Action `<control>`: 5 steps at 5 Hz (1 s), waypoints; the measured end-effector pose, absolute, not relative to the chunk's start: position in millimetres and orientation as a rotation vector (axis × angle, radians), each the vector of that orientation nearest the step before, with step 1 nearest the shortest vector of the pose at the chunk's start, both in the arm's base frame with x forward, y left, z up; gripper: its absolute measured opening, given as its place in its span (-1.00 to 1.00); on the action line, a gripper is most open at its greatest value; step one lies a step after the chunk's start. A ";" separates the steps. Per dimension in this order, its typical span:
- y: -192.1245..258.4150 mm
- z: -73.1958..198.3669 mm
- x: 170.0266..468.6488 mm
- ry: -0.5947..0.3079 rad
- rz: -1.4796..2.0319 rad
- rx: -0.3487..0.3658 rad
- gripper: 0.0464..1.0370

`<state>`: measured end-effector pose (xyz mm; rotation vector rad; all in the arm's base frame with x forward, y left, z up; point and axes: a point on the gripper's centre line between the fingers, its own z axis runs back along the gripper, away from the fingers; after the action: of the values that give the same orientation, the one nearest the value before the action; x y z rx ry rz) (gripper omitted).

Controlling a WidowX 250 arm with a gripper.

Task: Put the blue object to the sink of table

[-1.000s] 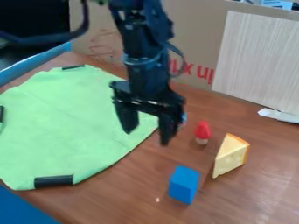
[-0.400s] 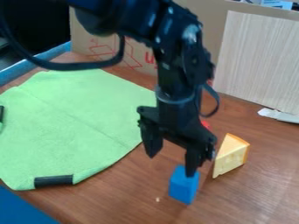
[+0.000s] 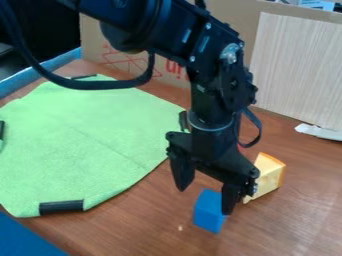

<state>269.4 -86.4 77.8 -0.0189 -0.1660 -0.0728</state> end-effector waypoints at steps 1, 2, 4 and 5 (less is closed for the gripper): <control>-87.0 68.5 269.6 -0.144 -0.061 -0.014 0.92; -87.7 58.1 271.3 -0.130 -0.046 -0.009 0.93; -83.8 49.1 273.7 -0.110 -0.010 -0.019 0.29; -67.8 57.6 275.0 -0.093 0.034 -0.069 0.10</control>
<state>275.0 -67.8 57.6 -0.0687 -0.0933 0.0337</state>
